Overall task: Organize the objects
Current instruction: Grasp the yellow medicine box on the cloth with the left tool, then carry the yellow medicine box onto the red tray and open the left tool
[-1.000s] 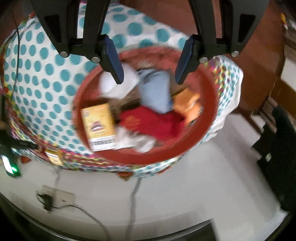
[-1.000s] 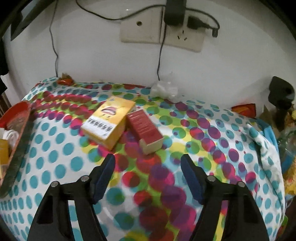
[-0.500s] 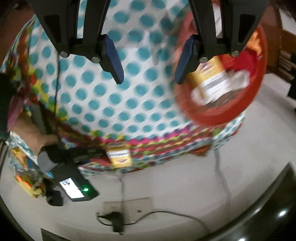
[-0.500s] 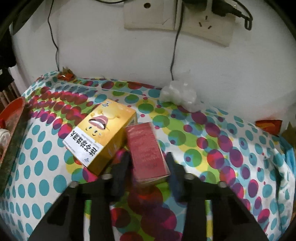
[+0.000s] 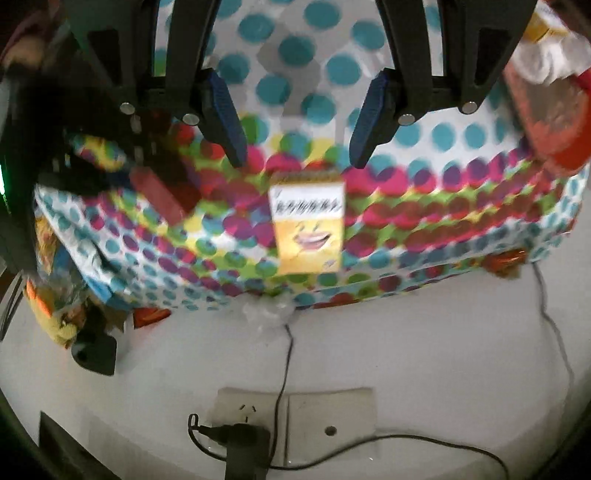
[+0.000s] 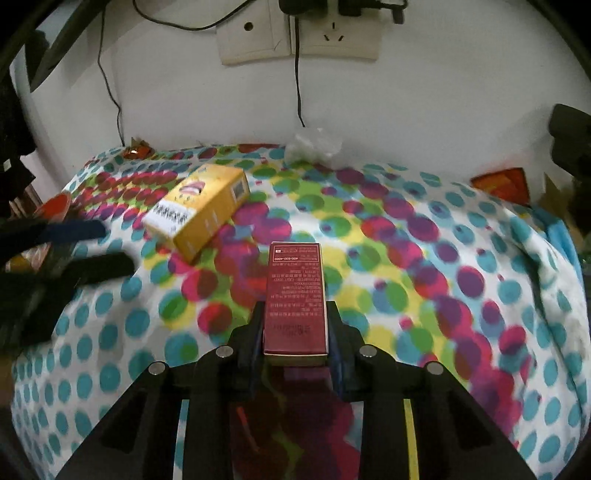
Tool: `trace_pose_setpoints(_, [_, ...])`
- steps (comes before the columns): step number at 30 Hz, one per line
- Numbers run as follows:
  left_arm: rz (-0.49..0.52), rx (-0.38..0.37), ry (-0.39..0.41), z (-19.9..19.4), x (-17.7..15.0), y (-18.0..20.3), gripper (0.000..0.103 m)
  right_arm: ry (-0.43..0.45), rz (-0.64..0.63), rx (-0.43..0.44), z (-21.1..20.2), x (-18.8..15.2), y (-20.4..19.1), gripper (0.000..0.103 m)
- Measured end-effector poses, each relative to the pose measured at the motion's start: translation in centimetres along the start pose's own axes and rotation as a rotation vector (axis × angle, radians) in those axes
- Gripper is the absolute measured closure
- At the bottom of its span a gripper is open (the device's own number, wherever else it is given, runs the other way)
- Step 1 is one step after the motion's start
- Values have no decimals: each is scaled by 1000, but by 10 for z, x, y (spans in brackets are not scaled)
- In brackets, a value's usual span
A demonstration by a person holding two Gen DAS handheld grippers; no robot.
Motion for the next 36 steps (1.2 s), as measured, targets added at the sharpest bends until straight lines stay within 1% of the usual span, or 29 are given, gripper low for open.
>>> trace_pose_setpoints(2, [-8, -4, -10, 10, 7, 3, 28, 1, 7, 6, -2, -2, 1, 75])
trace_pose_setpoints(5, [-10, 30, -12, 22, 16, 2, 27, -1, -6, -8, -2, -2, 1, 74])
trace_pose_setpoints(9, [-14, 69, -37, 42, 23, -6, 26, -7, -41, -33, -3, -2, -3, 71])
trace_pose_setpoints(13, [-12, 108, -60, 59, 25, -11, 26, -6, -28, -24, -2, -1, -5, 70])
trace_pose_setpoints(14, [-9, 122, -62, 63, 25, -12, 26, -3, -3, -62, -1, -1, -3, 70])
trace_pose_setpoints(15, [-5, 131, -61, 64, 24, -11, 26, -4, -5, -64, -1, -2, -3, 70])
trace_pose_setpoints(16, [0, 130, -58, 66, 24, -11, 26, -3, 2, -71, -1, -2, -2, 71])
trace_pose_setpoints(20, [12, 89, -28, 65, 24, -6, 26, -2, 9, -69, -1, -3, -3, 70])
trace_pose_setpoints(21, [12, 97, -24, 66, 24, -6, 26, -2, 8, -70, 0, -3, -4, 70])
trace_pose_setpoints(22, [13, 101, -31, 67, 24, -6, 27, -2, 7, -73, 0, -4, -5, 70])
trace_pose_setpoints(23, [11, 98, -36, 69, 24, -6, 39, -2, 7, -73, 0, -4, -5, 70])
trace_pose_setpoints(24, [7, 94, -41, 70, 23, -6, 48, -2, 9, -72, 0, -3, -5, 70])
trace_pose_setpoints(25, [-5, 80, -39, 70, 23, -7, 51, -2, 29, -95, 0, -3, -4, 70])
trace_pose_setpoints(27, [-19, 75, -40, 70, 24, -8, 51, -2, 29, -97, 1, -3, -5, 70])
trace_pose_setpoints(29, [-10, 95, -39, 66, 24, -11, 51, -2, 29, -99, 1, -3, -6, 70])
trace_pose_setpoints(36, [19, 103, -11, 41, 18, -7, 51, -4, 32, -106, 1, -3, -7, 71])
Point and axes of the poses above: each gripper's, at about its wrist camera, not at the fingertips, and z roughly the way its jaws point, y to its right, x to its top, the point moved 6 cm from there along z, roughly the way its jaws point, and after that the axes turned 5 degrees about y, right-handed, at the moved point
